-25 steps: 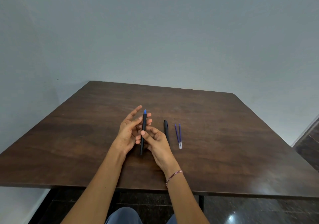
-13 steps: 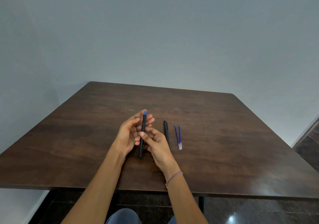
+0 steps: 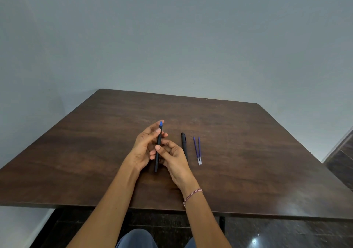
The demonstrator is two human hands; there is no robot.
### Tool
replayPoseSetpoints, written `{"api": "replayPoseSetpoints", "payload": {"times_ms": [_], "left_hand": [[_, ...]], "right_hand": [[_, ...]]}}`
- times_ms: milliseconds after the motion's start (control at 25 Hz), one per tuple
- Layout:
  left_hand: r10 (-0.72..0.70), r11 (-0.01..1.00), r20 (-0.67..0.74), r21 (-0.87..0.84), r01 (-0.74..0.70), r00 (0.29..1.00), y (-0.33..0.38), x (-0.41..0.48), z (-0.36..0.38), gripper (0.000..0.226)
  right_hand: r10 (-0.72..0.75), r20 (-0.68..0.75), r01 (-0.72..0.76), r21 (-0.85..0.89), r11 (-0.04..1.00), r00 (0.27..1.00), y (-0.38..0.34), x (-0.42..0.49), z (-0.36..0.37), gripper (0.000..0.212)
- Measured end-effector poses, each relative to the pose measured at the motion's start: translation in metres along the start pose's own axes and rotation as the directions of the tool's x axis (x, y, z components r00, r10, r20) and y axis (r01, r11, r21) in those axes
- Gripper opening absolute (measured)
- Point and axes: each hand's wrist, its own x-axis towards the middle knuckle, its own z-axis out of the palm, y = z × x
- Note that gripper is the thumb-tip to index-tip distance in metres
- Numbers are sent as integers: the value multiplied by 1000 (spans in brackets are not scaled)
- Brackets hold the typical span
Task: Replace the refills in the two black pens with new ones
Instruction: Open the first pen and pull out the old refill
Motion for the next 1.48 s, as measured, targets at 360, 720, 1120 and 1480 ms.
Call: {"api": "replayPoseSetpoints", "payload": {"times_ms": [360, 720, 1120, 1480], "left_hand": [[-19, 1000, 14, -13, 20, 1000, 3, -2, 3, 34], [-18, 995, 35, -98, 21, 999, 4, -3, 2, 39], [20, 999, -24, -47, -21, 1000, 4, -2, 2, 43], [-20, 998, -11, -66, 20, 1000, 2, -3, 1, 38]], "right_hand": [[-12, -3, 12, 2, 1000, 1000, -2, -1, 1, 17], [-11, 4, 11, -11, 1000, 1000, -1, -1, 2, 18], [-3, -6, 2, -26, 1000, 1000, -2, -1, 1, 36], [-23, 6, 23, -7, 1000, 1000, -2, -2, 1, 30]]}}
